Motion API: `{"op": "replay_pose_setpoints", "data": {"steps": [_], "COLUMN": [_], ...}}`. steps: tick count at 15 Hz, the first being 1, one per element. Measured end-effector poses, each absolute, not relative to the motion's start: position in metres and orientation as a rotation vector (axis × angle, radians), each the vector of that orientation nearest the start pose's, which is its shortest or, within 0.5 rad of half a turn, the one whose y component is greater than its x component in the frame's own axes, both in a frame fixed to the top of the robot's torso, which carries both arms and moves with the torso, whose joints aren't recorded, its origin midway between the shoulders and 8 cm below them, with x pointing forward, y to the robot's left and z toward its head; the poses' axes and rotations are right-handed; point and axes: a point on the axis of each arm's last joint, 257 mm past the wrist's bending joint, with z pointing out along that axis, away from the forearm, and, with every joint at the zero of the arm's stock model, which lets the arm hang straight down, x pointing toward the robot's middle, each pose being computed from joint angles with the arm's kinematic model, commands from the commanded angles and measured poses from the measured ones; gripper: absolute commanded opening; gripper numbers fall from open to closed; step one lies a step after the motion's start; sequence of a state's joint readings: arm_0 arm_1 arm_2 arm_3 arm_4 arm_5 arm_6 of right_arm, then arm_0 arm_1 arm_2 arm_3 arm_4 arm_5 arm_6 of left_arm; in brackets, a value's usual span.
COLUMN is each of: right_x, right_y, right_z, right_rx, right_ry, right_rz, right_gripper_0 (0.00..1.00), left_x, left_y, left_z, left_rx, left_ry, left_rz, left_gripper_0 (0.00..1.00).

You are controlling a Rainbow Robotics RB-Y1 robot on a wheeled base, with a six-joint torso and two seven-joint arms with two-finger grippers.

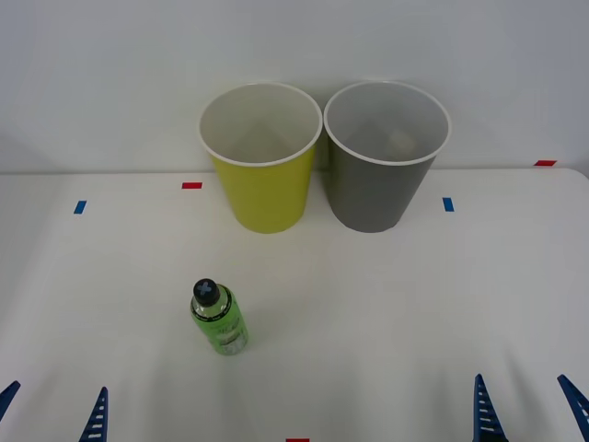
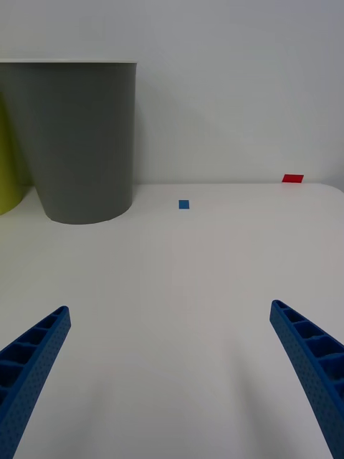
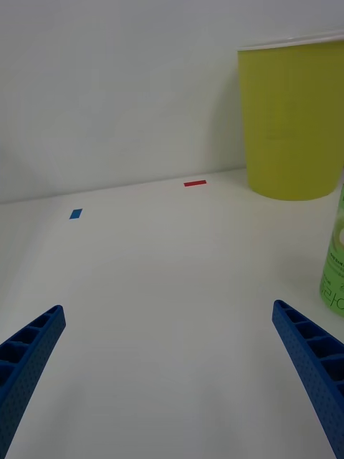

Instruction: Put cans in the gray bin and PET bottles in the light green bin.

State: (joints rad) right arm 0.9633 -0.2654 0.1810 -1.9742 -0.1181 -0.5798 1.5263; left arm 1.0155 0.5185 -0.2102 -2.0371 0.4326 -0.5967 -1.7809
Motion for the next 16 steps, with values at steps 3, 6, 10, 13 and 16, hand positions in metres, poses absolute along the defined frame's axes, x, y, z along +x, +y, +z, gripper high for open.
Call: {"op": "replay_pose_setpoints", "data": {"steps": [3,6,10,13,16], "right_x": [0.2500,0.2500,0.2500,0.2500,0.2500], "right_y": [-0.2795,-0.2795,-0.2795,-0.2795,-0.2795], "right_z": [-0.2547,-0.2547,-0.2547,-0.2547,-0.2547], "right_rx": [0.014,0.014,0.014,0.014,0.014], "right_ry": [1.546,1.546,1.546,1.546,1.546], "right_rz": [-0.027,-0.027,-0.027,-0.027,-0.027], "right_gripper_0": [0.96,0.96,0.96,0.96,0.96], "left_x": [0.2320,0.2320,0.2320,0.2320,0.2320], "left_y": [0.3080,0.3080,0.3080,0.3080,0.3080], "left_z": [-0.2461,-0.2461,-0.2461,-0.2461,-0.2461], "left_rx": [0.092,0.092,0.092,0.092,0.092], "left_ry": [1.597,1.597,1.597,1.597,1.597], "left_rz": [0.077,0.077,0.077,0.077,0.077], "left_gripper_0": [1.00,1.00,1.00,1.00,1.00]}}
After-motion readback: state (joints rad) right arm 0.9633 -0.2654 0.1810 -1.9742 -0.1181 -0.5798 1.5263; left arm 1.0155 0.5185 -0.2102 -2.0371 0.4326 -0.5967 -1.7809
